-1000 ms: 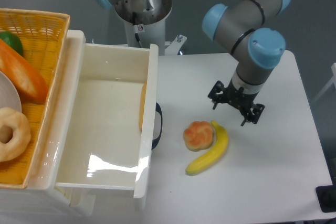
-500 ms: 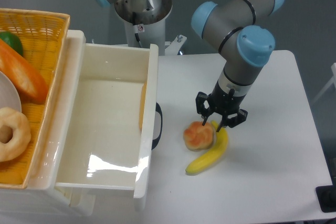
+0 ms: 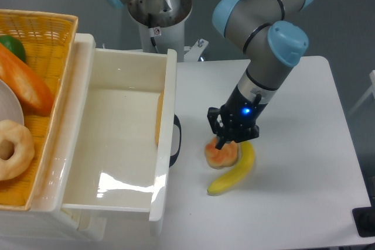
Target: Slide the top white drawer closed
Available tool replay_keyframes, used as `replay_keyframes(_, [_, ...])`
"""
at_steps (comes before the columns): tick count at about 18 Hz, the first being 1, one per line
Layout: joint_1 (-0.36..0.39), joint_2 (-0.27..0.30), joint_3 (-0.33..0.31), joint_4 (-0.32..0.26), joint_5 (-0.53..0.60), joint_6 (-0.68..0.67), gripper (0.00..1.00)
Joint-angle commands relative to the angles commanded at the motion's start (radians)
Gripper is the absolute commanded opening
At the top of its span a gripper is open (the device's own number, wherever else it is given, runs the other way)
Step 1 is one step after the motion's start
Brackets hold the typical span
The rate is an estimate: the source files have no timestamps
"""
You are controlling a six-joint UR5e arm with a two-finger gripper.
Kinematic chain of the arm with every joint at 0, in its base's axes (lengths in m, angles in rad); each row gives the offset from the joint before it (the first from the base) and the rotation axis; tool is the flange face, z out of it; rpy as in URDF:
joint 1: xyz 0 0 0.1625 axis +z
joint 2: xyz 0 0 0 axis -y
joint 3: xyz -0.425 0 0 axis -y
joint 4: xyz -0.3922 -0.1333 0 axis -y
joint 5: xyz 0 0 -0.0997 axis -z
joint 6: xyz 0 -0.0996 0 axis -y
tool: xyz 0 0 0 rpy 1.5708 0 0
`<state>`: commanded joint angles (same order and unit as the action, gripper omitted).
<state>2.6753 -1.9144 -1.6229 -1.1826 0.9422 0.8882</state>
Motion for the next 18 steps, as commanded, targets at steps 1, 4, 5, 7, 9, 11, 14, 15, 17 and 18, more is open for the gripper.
replay_keyframes(1, [-0.002,0.000,-0.006,-0.014,-0.012,0.000,0.00])
replay_keyframes(4, [-0.006,0.005,-0.009,-0.061,-0.026,-0.002,0.00])
replay_keyframes(5, [-0.008,0.008,-0.009,-0.083,-0.032,-0.002,0.00])
replay_keyframes(7, [-0.008,0.020,-0.011,-0.126,-0.040,-0.002,0.00])
replay_keyframes(9, [-0.005,0.038,-0.015,-0.147,-0.059,-0.002,0.00])
replay_keyframes(11, [-0.006,0.044,-0.015,-0.155,-0.060,-0.002,0.00])
replay_keyframes(14, [-0.011,0.048,-0.015,-0.155,-0.077,-0.017,0.00])
replay_keyframes(15, [-0.012,0.049,-0.015,-0.153,-0.080,-0.028,0.00])
replay_keyframes(17, [-0.021,0.057,-0.017,-0.153,-0.080,-0.031,0.00])
replay_keyframes(18, [-0.023,0.057,-0.017,-0.153,-0.080,-0.031,0.00])
